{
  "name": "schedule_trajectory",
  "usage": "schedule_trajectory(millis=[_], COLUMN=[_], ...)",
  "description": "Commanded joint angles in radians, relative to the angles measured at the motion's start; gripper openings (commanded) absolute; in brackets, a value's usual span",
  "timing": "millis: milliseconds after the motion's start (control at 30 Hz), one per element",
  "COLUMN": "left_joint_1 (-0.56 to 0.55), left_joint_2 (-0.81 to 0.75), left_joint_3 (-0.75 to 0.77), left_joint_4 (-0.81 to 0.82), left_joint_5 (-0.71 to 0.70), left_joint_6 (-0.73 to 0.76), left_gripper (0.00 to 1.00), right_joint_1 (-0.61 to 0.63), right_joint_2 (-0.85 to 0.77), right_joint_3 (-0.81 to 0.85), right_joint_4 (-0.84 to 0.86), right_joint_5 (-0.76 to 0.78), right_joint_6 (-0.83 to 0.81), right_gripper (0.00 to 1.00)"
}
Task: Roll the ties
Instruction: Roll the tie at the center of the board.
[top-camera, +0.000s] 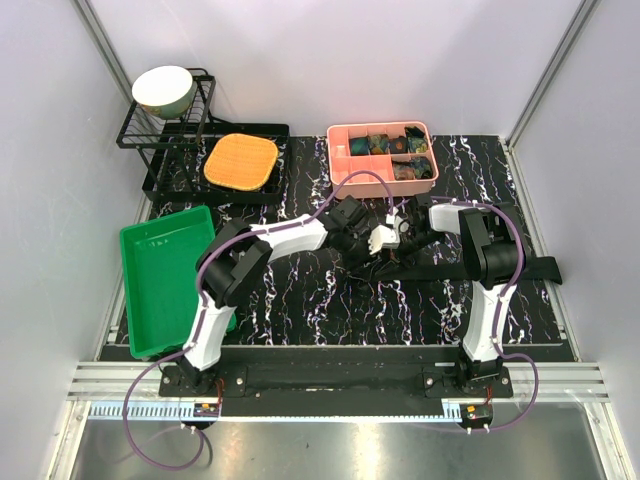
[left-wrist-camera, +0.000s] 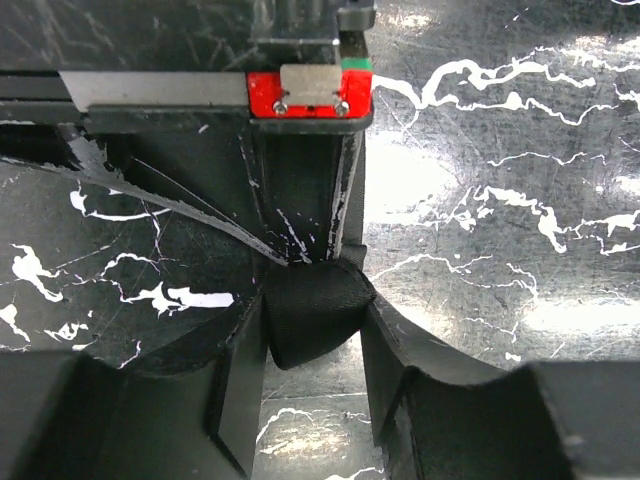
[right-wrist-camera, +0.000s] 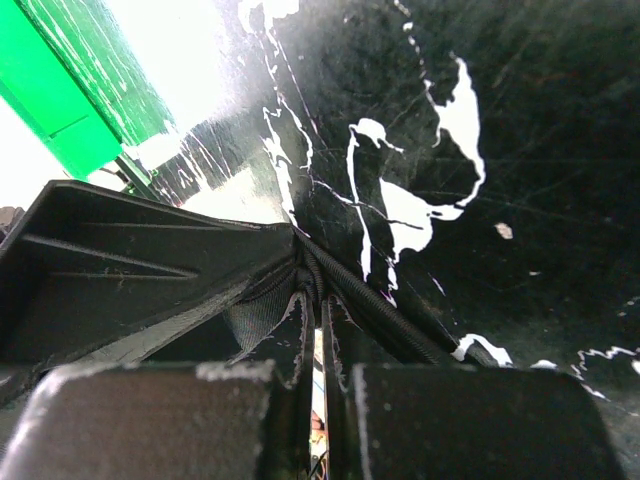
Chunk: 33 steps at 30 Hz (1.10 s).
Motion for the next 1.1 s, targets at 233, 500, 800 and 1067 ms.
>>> schedule_trajectory(millis=[233,500,800,1067], left_joint_1=[0.021,0.064,0.056,0.029], left_joint_2=[-0.033,-0.073,-0.057,-0.063], left_joint_3=[-0.108,-0.187,-0.141,-0.098], left_joint_4=[0.049,0.082,0.115,0.140], left_joint_5=[0.068,0.013,0.054,0.082], left_joint_6=[0.005,0.008,-0.010,-0.047], left_gripper=[0.53,0.69,0.59,0.57], right_joint_1=[0.012,0.012,0.012,0.010], right_joint_2=[0.058,0.062,0.069,0.073], right_joint_3=[-0.005,-0.017,-0.014,-0.008], right_joint_4=[0.048,0.048,0.048,0.048], right_joint_5=[0.189,0.182,0.182,0.183], right_joint_6=[-0.040,-0.046,-0.041,-0.035], right_gripper=[0.00,0.00,0.00,0.00])
